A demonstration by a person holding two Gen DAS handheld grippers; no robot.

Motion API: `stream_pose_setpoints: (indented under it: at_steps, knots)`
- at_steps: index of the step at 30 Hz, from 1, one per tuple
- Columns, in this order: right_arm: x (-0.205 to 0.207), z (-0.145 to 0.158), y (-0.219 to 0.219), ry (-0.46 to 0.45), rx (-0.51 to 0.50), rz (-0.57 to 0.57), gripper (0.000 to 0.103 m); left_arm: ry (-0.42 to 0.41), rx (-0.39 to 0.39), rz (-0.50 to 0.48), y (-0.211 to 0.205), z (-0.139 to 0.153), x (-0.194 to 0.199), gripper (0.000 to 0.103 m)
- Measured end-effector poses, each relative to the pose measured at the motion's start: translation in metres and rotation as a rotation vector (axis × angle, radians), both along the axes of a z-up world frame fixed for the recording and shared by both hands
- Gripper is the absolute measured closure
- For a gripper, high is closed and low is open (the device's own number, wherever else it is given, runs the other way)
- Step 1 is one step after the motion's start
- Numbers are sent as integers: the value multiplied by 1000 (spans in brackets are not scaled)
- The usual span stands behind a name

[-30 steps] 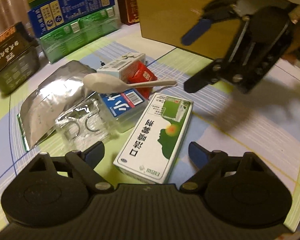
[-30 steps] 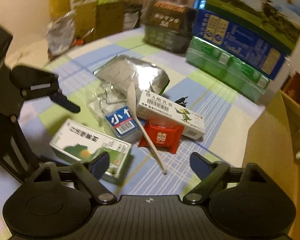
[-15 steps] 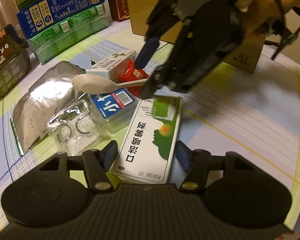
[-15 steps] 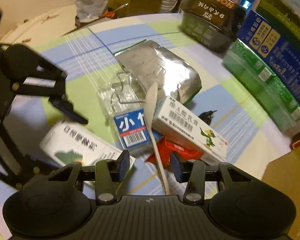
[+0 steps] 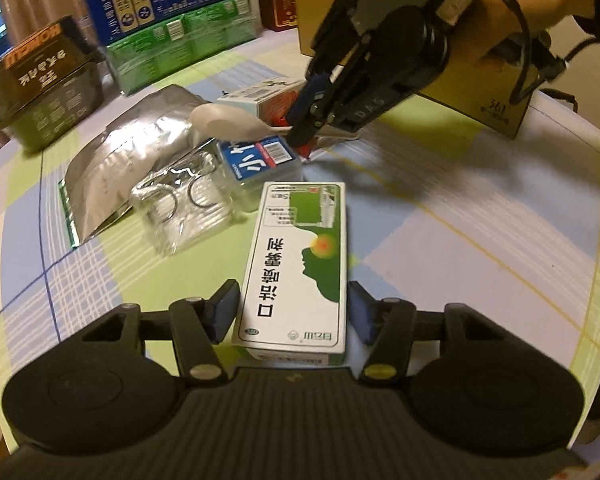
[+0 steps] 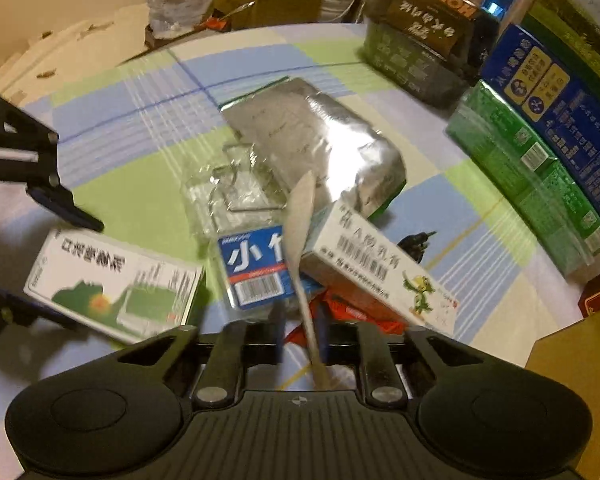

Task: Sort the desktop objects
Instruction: 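Grasp the green oral spray box with the left gripper while the right gripper grasps the white spoon, then lift the spray box with the left gripper while the right gripper lifts the spoon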

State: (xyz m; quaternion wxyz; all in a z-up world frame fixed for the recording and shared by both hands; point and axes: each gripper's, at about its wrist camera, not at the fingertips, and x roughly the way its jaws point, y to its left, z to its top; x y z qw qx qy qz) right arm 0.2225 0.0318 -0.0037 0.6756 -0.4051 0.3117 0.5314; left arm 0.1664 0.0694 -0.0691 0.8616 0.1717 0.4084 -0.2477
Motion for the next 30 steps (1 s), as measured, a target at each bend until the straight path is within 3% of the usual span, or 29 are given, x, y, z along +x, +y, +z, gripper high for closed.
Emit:
stream_pose_setpoints:
  at_steps: [5, 9, 13, 17, 19, 20, 24, 30]
  knots:
    - [-8, -5, -8, -9, 14, -30, 103, 11, 7, 28, -1, -2, -7, 51]
    - [-7, 3, -21, 107, 40, -148, 103, 24, 0, 68, -4, -2, -15, 52]
    - [-9, 15, -51, 296, 75, -305, 103, 36, 1, 106, -11, 0, -25, 52]
    - [-17, 19, -85, 423, 87, -450, 103, 46, -7, 154, -15, 2, -36, 52]
    - [-23, 16, -101, 472, 98, -524, 103, 51, -33, 189, -15, 5, -41, 46]
    - [-25, 14, -108, 488, 108, -550, 103, 50, -47, 204, -15, 7, -43, 38]
    - [-32, 7, -127, 450, 159, -618, 103, 16, -48, 229, -23, 11, -52, 29]
    - [-44, -5, -136, 336, 211, -561, 100, -41, 10, 249, -30, 8, -46, 26]
